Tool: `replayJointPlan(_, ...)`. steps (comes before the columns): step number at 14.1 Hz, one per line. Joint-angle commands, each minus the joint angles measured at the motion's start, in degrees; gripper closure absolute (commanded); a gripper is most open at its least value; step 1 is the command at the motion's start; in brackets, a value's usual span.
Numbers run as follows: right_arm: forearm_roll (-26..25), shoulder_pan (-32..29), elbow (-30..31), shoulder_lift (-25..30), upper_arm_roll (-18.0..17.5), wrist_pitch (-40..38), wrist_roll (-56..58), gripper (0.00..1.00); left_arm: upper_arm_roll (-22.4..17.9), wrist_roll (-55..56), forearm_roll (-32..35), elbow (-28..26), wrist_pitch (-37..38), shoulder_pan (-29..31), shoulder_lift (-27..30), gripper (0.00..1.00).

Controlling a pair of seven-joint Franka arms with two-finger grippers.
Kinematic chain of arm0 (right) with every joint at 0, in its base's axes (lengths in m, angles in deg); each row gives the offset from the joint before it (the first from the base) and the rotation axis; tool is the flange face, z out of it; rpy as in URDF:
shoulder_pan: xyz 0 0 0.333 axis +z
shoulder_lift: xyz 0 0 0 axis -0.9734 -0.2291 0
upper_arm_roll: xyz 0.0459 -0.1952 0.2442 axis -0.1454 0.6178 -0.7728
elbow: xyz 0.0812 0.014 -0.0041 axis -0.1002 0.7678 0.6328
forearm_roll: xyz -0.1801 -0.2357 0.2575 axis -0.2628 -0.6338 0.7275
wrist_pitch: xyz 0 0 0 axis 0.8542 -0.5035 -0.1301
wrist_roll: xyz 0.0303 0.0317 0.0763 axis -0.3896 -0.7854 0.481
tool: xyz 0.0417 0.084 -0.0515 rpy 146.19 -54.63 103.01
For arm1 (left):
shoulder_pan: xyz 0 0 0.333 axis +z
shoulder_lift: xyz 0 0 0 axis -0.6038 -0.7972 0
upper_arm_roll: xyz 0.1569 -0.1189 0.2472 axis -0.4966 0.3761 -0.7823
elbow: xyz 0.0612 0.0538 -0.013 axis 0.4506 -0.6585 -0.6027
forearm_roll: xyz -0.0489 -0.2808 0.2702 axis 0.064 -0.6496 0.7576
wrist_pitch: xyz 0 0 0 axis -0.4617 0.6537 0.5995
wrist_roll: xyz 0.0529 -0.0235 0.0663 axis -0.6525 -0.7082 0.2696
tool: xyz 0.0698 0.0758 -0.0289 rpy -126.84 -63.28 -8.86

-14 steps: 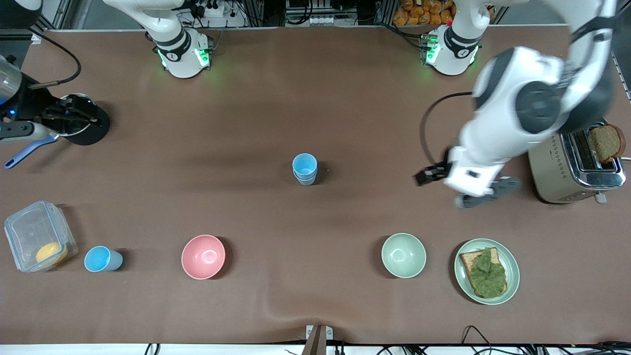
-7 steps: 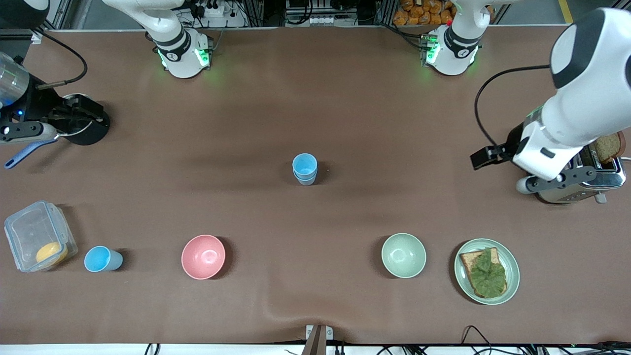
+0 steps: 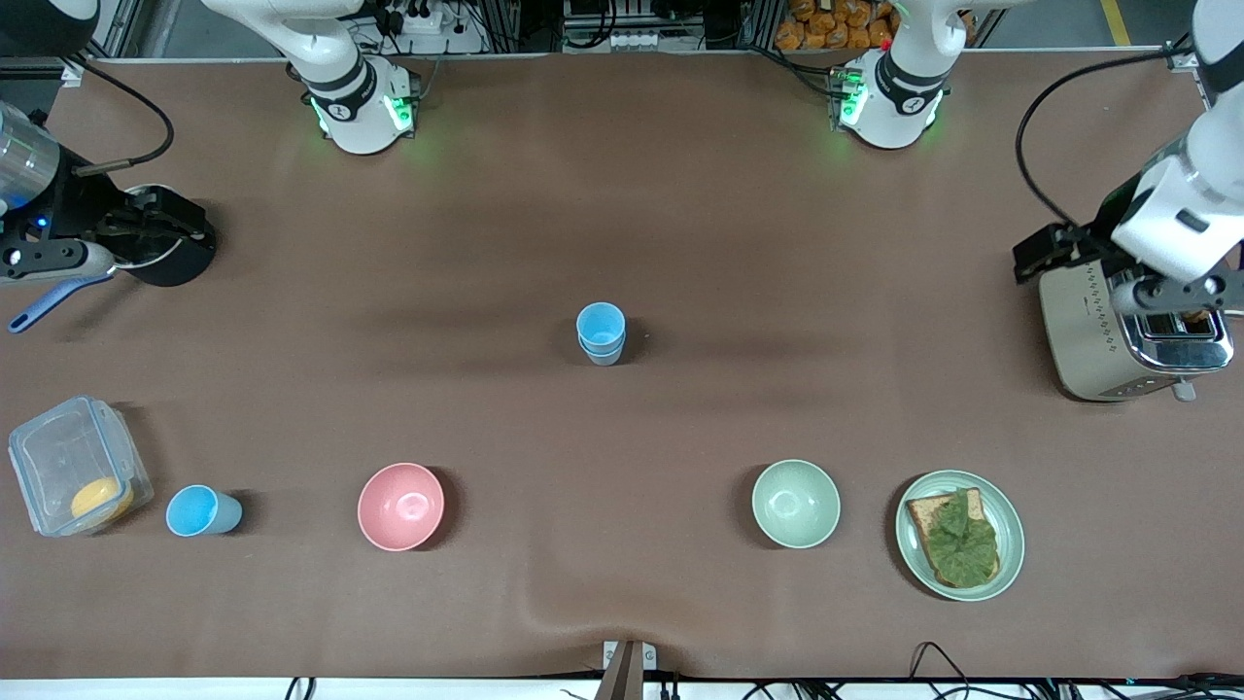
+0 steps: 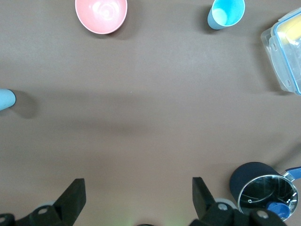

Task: Stack blue cups with both arms

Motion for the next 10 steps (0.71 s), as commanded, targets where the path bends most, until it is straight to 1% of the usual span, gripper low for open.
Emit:
replayJointPlan(1, -0.1, -0.2, -1.4, -0.7, 0.2, -1.1, -0.1, 0.00, -1.2, -3.0, 0.7, -1.5, 0.7, -0.8, 2.4, 0.00)
replayJointPlan(2, -0.1, -0.2, -1.3, -0.7, 0.2, -1.1, -0.1, 0.00, -2.2, -4.9, 0.2, -1.4, 0.7, -0.5, 2.5, 0.00)
replayJointPlan(4, -0.1, -0.2, -1.3, -0.7, 0.2, -1.2, -0.2, 0.00, -2.5, -9.0, -0.1, 1.0, 2.5, -0.1, 1.8, 0.00)
replayJointPlan(5, -0.1, -0.1, -1.3, -0.7, 0.3, -1.2, -0.2, 0.00, -2.5, -9.4, -0.1, 2.2, 3.6, -0.1, 1.6, 0.00)
replayJointPlan(10, 0.0, -0.1, -1.3, -0.7, 0.3, -1.3, -0.2, 0.00, -2.5, -9.8, -0.2, 2.5, 3.8, -0.2, 1.7, 0.00)
